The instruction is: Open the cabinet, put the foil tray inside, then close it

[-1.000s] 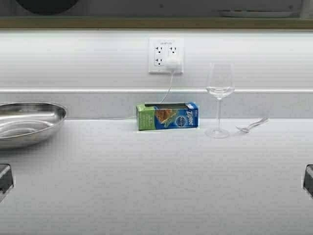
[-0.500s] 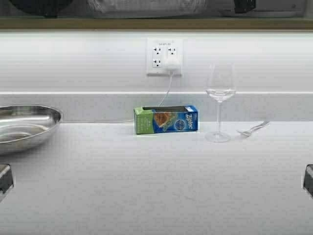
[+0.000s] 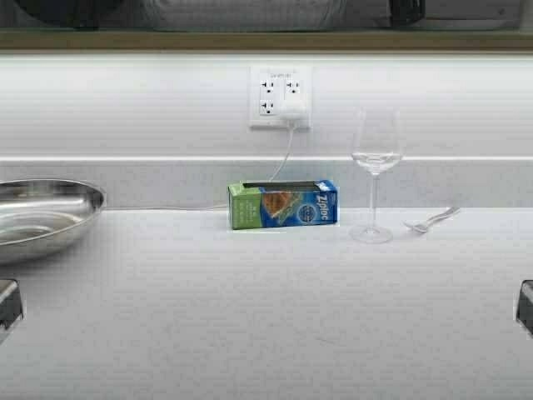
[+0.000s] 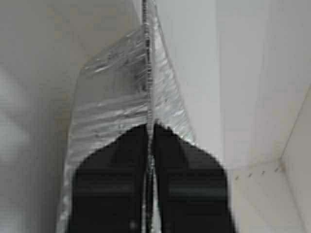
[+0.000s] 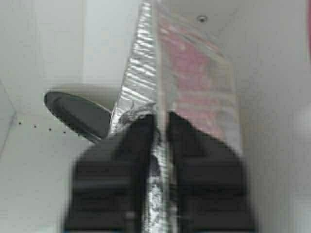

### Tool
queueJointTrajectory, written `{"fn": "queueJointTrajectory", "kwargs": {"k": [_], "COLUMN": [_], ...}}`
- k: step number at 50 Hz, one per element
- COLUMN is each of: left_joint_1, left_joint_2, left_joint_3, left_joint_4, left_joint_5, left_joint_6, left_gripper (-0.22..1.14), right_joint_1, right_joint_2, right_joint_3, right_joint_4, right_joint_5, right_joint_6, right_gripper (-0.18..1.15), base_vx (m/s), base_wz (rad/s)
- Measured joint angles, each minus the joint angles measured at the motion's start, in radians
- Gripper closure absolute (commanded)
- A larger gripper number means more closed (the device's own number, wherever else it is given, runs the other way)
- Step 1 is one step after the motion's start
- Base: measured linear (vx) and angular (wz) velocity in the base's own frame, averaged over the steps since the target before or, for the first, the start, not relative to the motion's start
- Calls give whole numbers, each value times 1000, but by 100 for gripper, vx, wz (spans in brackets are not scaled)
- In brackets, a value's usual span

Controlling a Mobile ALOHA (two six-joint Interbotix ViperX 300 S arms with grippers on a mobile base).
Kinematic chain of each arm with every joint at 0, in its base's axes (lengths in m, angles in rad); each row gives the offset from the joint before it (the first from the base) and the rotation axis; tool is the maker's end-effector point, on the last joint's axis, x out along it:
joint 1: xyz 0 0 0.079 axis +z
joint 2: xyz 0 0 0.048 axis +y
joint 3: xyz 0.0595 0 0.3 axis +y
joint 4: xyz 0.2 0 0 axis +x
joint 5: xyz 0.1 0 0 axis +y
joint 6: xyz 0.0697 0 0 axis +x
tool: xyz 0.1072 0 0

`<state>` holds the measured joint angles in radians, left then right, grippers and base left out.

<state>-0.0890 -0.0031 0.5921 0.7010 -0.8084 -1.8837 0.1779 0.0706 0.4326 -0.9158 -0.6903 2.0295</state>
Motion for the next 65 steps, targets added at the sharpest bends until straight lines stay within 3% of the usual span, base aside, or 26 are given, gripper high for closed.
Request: {"fn": "queueJointTrajectory", "kwargs": {"k": [4, 31, 45, 65], "left_joint_1": [-3, 31, 25, 26], "left_joint_2": [0, -26, -26, -29], "left_joint_3": [2, 3, 3, 2], "left_joint_4": [-38, -67, -67, -67], "left_joint_5": [-3, -14, -14, -15], "left_joint_6": [23, 26, 26, 25], "left_gripper": [-12, -10, -10, -10], "right_joint_1": [0, -61, -63, -69], "right_joint_2": [-14, -75, -66, -150], "right_joint_3": [0, 0, 0, 14], "right_joint_4": [2, -3, -75, -209], "right_joint_5": [9, 52, 81, 341], "right_joint_6": [-9, -28, -29, -164], "right_gripper": [8, 8, 8, 8], "base_vx": [0, 0, 0, 0], "base_wz": [0, 0, 0, 0]}}
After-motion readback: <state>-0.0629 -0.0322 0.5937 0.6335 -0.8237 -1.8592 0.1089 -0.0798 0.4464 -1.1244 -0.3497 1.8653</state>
